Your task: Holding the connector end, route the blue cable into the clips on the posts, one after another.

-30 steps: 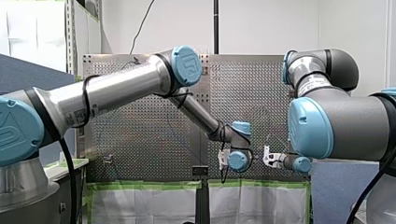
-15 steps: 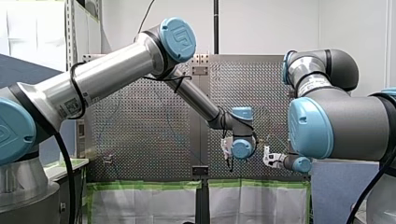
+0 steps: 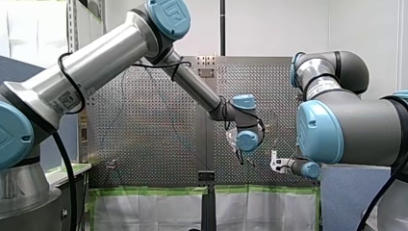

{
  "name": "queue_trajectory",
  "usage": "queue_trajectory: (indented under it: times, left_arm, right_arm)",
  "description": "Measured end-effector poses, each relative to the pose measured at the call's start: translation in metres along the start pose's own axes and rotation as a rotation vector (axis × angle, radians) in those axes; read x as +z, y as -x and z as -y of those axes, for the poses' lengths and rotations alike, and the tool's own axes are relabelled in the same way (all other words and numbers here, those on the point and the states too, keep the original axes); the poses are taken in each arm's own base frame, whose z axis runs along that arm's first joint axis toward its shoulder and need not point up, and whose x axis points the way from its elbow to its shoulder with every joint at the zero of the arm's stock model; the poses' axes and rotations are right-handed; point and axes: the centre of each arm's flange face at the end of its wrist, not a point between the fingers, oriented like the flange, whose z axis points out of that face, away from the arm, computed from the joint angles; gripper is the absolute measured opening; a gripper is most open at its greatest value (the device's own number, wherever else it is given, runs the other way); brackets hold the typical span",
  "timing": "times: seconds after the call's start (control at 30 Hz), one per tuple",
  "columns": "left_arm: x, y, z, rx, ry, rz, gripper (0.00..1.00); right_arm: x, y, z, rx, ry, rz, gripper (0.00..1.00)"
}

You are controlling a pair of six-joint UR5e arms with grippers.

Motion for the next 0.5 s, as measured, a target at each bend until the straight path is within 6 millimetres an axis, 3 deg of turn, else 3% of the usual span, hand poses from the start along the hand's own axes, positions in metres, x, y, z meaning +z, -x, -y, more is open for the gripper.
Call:
queue_trajectory:
  times: [0.27,0.5]
  left_arm:
    - [0.0,0.04,-0.009,-0.059,0.004,0.071,1.0]
    - [0.005,0.076,-0.048,-0.092,0.047,0.068,1.0]
  right_arm:
    - [0.0,0.001,0.002,0.0,-0.007,0.002,0.0]
    - [0.0,0.001,0.003,0.0,-0.011,0.003,0.0]
